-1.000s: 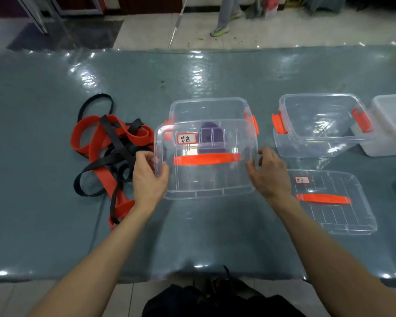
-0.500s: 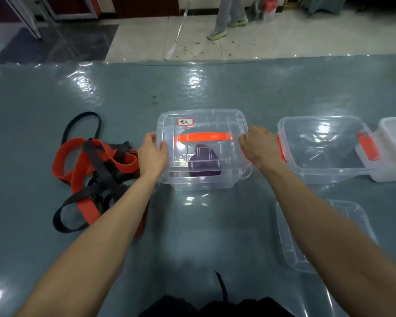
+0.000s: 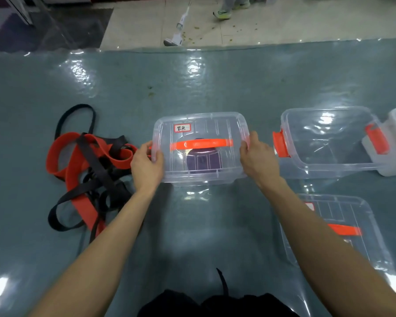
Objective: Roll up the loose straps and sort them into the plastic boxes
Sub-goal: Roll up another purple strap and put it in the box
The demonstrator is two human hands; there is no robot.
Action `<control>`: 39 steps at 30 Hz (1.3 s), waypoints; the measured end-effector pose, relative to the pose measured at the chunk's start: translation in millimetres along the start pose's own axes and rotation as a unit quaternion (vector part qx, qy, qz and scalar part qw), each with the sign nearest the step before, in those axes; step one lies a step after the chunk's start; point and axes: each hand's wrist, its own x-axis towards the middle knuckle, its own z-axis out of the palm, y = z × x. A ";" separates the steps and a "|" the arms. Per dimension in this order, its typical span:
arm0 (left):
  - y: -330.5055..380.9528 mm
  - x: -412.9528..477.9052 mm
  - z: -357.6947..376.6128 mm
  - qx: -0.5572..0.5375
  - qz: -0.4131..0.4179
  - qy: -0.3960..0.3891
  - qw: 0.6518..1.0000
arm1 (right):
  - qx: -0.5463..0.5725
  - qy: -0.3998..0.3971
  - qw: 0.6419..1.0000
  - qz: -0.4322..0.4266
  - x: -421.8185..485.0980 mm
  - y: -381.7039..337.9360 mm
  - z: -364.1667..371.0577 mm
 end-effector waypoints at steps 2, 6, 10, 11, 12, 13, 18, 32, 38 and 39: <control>1.0 3.8 -1.4 0.000 -0.005 -0.003 1.000 | 0.011 -0.009 1.000 0.009 1.8 -3.1 -4.3; -6.2 -7.9 -8.4 -0.010 -0.019 0.002 1.000 | 0.046 -0.004 0.999 0.012 -15.2 6.8 -2.3; -17.1 -21.3 -10.1 0.018 0.000 -0.008 1.000 | 0.066 0.007 0.998 0.006 -37.9 12.1 6.6; -17.2 -20.0 -8.8 0.048 0.007 0.003 0.999 | 0.056 0.014 0.998 0.008 -37.5 10.9 6.0; -17.4 -18.8 -7.2 0.070 0.009 0.016 0.997 | 0.040 0.021 0.999 0.014 -36.6 9.5 5.0; -17.4 -18.1 -6.0 0.067 -0.001 0.019 0.998 | 0.018 0.025 0.999 0.025 -36.7 8.2 4.1; -25.0 -18.2 -3.5 -0.094 -0.219 -0.048 0.970 | 0.091 -0.013 0.975 0.200 -42.9 12.7 6.3; -15.3 -30.3 -4.7 0.019 0.021 0.064 0.998 | 0.134 0.084 0.986 0.062 -46.6 4.1 4.1; -6.8 -17.5 -6.3 -0.006 0.024 0.060 0.998 | 0.125 0.060 0.988 0.067 -29.7 -1.1 -4.2; -2.5 -11.9 -6.1 -0.005 0.029 0.067 0.997 | 0.123 0.064 0.989 0.060 -23.5 -2.7 -6.2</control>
